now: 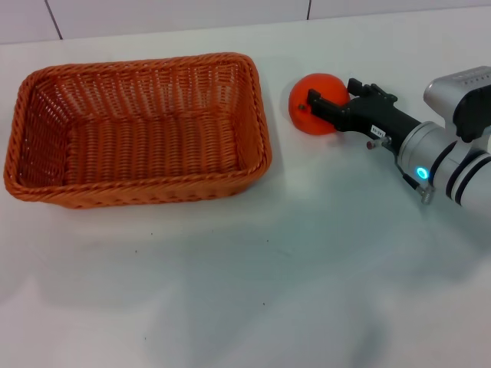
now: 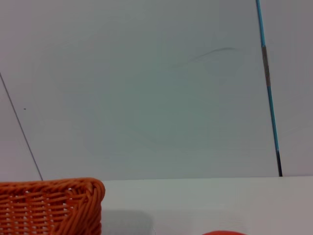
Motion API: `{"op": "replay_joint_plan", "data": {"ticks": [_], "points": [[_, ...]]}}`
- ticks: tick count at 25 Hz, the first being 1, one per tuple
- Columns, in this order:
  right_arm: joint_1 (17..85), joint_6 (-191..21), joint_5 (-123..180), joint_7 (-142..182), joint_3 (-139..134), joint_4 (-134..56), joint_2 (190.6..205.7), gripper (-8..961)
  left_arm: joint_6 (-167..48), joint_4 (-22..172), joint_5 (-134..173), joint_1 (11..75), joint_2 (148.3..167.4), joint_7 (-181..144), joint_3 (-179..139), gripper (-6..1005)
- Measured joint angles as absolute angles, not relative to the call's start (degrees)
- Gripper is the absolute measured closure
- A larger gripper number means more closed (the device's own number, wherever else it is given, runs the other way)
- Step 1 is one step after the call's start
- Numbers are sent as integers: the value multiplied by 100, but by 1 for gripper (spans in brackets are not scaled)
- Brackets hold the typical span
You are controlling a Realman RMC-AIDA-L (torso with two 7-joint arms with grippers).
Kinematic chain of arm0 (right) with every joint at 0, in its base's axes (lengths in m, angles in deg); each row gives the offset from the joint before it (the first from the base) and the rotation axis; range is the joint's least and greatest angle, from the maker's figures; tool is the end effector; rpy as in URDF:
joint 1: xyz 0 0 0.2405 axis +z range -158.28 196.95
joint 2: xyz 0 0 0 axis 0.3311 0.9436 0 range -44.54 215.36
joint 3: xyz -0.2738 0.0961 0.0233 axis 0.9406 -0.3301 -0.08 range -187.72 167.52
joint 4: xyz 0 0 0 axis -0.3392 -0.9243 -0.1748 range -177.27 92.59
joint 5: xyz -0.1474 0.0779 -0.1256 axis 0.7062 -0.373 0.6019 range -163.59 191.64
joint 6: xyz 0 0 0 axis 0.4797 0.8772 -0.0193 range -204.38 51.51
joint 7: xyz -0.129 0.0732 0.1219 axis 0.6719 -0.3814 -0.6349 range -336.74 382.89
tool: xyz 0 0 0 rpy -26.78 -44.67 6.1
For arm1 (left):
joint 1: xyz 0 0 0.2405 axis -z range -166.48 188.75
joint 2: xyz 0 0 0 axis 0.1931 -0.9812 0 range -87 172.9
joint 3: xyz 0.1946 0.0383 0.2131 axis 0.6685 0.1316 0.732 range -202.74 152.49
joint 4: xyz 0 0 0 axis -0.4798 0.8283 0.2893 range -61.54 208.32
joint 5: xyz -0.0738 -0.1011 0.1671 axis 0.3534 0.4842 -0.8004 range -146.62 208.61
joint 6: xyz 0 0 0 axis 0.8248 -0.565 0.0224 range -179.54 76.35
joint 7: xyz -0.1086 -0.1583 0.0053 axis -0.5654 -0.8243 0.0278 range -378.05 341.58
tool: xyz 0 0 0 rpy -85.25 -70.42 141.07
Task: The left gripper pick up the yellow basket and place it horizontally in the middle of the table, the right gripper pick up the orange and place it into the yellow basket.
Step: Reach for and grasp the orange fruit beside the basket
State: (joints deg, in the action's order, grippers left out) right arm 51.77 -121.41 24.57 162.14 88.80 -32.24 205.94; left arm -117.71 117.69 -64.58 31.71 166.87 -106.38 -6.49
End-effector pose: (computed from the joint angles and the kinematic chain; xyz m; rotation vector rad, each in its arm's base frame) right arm 0.3184 0.4223 -0.1145 -0.9799 -2.1379 -1.1385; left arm -0.3793 0.3834 0.0583 -1.6375 -1.0504 -0.9231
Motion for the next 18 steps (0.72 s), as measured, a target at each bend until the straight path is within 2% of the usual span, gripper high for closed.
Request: {"op": "replay_joint_plan", "data": {"ticks": [11, 14, 18], "points": [[5109, -12238, 2458, 16201, 8886, -3223, 20599, 123, -11836, 11768, -6375, 3160, 16687, -10600, -638, 81], [5107, -12255, 2457, 16196, 8886, -3223, 20603, 360, -11848, 11767, -6375, 3160, 16687, -10599, -628, 81], [5106, -12263, 2425, 16191, 8883, -3224, 20614, 542, -11857, 11759, -6375, 3161, 16688, -10595, -629, 81]]}}
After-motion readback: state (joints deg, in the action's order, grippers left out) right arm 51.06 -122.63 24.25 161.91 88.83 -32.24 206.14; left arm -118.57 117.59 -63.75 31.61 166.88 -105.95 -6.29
